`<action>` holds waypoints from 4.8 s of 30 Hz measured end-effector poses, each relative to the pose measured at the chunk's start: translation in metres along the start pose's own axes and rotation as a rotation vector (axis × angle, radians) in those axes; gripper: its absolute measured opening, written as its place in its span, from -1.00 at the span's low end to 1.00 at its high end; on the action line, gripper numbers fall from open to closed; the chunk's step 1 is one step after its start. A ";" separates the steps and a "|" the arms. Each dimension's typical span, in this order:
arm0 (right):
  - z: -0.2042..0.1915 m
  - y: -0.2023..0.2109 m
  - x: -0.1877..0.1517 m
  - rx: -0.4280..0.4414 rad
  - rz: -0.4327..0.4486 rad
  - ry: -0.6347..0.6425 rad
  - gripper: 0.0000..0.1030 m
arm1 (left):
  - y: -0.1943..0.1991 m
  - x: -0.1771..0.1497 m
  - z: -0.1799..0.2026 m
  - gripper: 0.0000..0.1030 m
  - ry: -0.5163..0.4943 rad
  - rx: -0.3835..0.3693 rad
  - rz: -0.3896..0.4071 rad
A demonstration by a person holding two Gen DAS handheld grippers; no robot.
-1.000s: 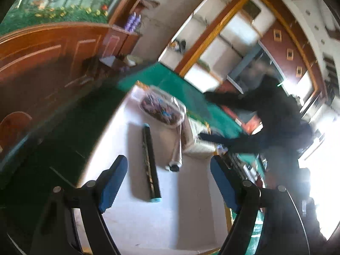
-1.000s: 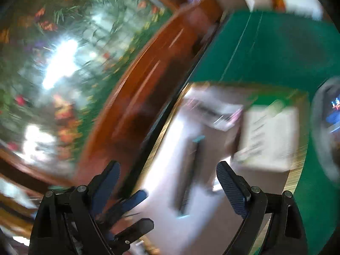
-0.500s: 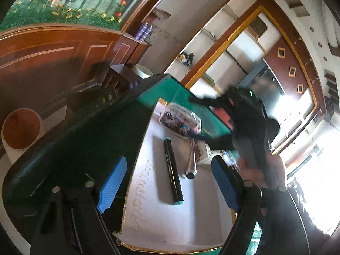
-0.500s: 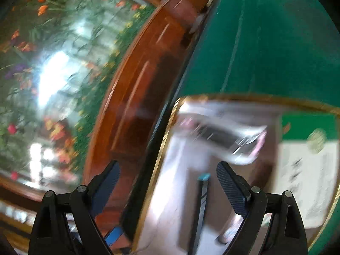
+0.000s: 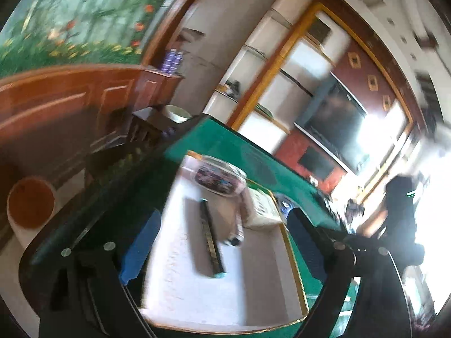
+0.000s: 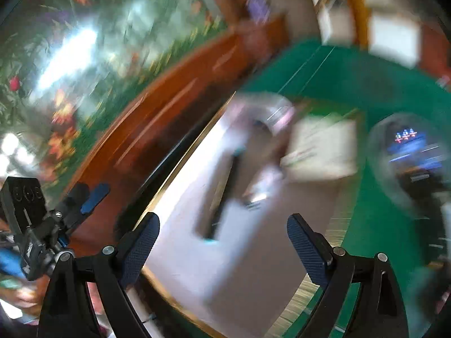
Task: Organize objects
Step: 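Move both tools from the tray back over the table, then close the left tool on another black marker near the round table center, then lift the marker with the left tool while the right tool grasps another black marker, then carry both black markers in the left and right tools over to the white tray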
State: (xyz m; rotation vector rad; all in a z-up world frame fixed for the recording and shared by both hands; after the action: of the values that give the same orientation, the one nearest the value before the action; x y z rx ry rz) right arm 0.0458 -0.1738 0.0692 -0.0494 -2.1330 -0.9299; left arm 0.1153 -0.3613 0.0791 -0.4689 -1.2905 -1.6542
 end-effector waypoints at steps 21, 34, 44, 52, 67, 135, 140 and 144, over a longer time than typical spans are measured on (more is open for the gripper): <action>0.273 0.233 -0.086 -0.381 0.458 -0.499 1.00 | -0.171 -0.115 0.266 0.82 -0.318 0.053 -0.414; 0.275 0.240 -0.100 -0.172 0.498 -0.538 1.00 | -0.239 -0.139 0.288 0.66 -0.462 0.342 -0.376; 0.273 0.232 -0.103 -0.131 0.480 -0.553 1.00 | -0.217 -0.138 0.281 -0.17 -0.552 0.328 -0.360; 0.261 0.220 -0.097 -0.217 0.436 -0.464 1.00 | -0.231 -0.134 0.276 0.40 -0.521 0.296 -0.311; 0.214 0.166 -0.051 0.055 0.218 -0.386 1.00 | -0.163 -0.157 0.238 -0.73 -0.445 0.096 -0.471; 0.192 0.112 -0.109 -0.294 0.006 -0.363 -0.69 | -0.097 -0.140 0.233 -0.72 -0.453 -0.051 -0.288; 0.175 0.125 -0.100 -0.276 0.061 -0.347 -0.69 | -0.081 -0.129 0.223 -0.72 -0.423 -0.059 -0.259; 0.154 0.132 -0.087 -0.279 0.110 -0.291 -0.69 | -0.068 -0.114 0.210 -0.72 -0.400 -0.047 -0.207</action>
State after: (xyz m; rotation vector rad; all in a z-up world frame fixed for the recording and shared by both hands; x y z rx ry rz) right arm 0.0479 0.0420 0.0252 -0.4621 -2.2183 -1.2073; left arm 0.0612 -0.1230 0.0335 -0.7437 -1.6390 -1.8252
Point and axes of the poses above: each gripper's, at about its wrist camera, not at the fingertips, and y roughly against the way its jaws point, z to its right, x to its top, the point moved 6 cm from there along -y, roughly the way its jaws point, and after that the axes turned 14 degrees about x, right-handed, at the moved point
